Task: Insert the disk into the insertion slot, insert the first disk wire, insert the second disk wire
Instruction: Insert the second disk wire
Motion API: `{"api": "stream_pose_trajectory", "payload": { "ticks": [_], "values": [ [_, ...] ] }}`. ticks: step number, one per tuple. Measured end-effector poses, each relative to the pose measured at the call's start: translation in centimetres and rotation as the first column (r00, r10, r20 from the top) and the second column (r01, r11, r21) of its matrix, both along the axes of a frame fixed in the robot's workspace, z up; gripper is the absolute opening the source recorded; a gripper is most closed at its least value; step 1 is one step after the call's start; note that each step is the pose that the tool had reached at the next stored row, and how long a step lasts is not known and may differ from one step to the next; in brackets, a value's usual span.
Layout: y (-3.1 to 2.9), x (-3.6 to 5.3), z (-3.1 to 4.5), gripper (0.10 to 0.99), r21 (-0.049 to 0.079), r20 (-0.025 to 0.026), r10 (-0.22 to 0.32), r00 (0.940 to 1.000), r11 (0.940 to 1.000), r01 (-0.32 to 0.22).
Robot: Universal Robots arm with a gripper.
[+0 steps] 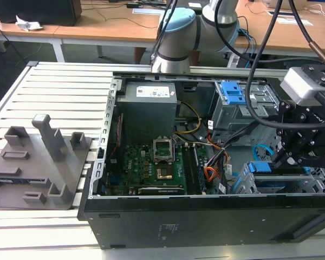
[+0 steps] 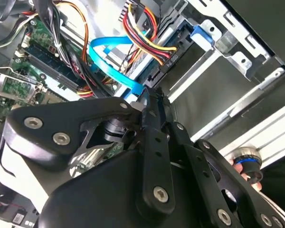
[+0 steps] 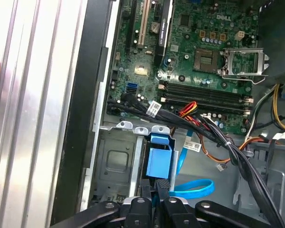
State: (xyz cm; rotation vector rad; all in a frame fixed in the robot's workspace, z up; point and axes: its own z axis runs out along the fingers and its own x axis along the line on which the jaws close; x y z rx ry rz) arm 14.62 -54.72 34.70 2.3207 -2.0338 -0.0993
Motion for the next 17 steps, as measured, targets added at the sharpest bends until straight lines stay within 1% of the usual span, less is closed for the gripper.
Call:
{"api": "stream_pose_trajectory", "payload": {
  "ticks": [7, 8, 9, 10, 12, 13, 17],
  "values": [
    [0.00, 0.04, -0.08, 0.165, 0.000, 0.0000, -0.002, 1.0000, 1.0000, 0.002],
    [0.00, 0.03, -0.09, 0.165, 0.000, -0.0001, -0.015, 0.9999, 0.9999, 0.015],
    [0.00, 0.04, -0.09, 0.165, 0.000, 0.0000, -0.045, 0.9990, 0.9990, 0.045],
    [0.00, 0.04, -0.11, 0.165, 0.000, 0.0000, -0.089, 0.9960, 0.9960, 0.089],
    [0.00, 0.04, -0.12, 0.165, 0.000, 0.0000, -0.130, 0.9915, 0.9915, 0.130],
    [0.00, 0.04, -0.13, 0.165, 0.000, 0.0000, -0.155, 0.9880, 0.9880, 0.155],
    [0.00, 0.04, -0.13, 0.165, 0.000, 0.0000, -0.155, 0.9879, 0.9879, 0.155]
  ]
}}
